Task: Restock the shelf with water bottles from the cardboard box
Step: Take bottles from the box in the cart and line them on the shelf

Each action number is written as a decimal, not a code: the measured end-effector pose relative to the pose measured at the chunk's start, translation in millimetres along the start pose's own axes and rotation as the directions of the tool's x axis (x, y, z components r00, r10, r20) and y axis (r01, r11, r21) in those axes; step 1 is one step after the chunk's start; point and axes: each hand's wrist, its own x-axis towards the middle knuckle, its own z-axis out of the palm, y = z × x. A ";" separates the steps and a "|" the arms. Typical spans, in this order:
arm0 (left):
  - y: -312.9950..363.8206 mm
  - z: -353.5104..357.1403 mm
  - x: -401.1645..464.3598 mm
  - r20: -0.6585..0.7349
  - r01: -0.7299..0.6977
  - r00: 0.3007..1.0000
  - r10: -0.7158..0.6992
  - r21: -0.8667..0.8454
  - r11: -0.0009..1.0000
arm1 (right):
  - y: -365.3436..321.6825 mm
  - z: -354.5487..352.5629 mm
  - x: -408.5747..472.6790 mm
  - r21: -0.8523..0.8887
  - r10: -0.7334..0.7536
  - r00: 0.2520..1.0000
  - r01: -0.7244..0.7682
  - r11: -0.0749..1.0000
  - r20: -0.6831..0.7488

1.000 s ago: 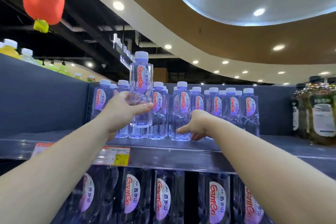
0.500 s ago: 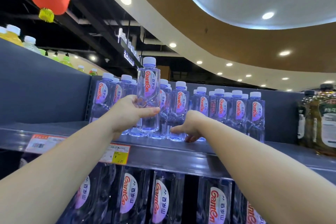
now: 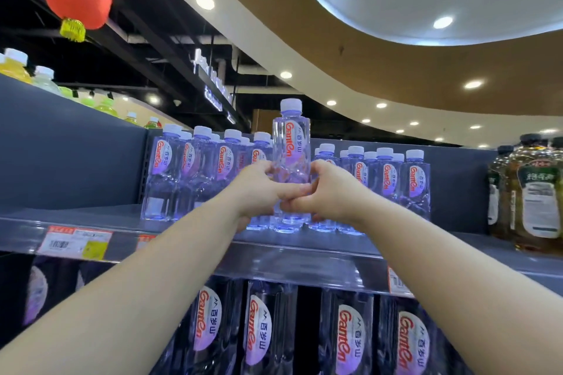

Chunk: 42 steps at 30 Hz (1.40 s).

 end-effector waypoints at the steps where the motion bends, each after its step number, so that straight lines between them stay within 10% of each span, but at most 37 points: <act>1: 0.5 5.9 1.4 0.014 0.002 1.000 -0.002 -0.006 1.000 | 5.3 -2.0 -0.3 -0.004 0.008 0.999 -0.008 1.000 -0.034; 14: -10.1 -17.6 -1.6 -0.017 -0.075 0.995 0.100 0.539 0.839 | 62.9 -28.8 23.0 -0.203 0.361 0.932 -0.354 0.913 -0.001; 42: -28.0 -17.4 3.7 0.048 -0.097 0.995 0.085 0.613 0.784 | 48.3 -3.0 30.2 -0.287 0.418 0.908 -0.410 0.866 -0.034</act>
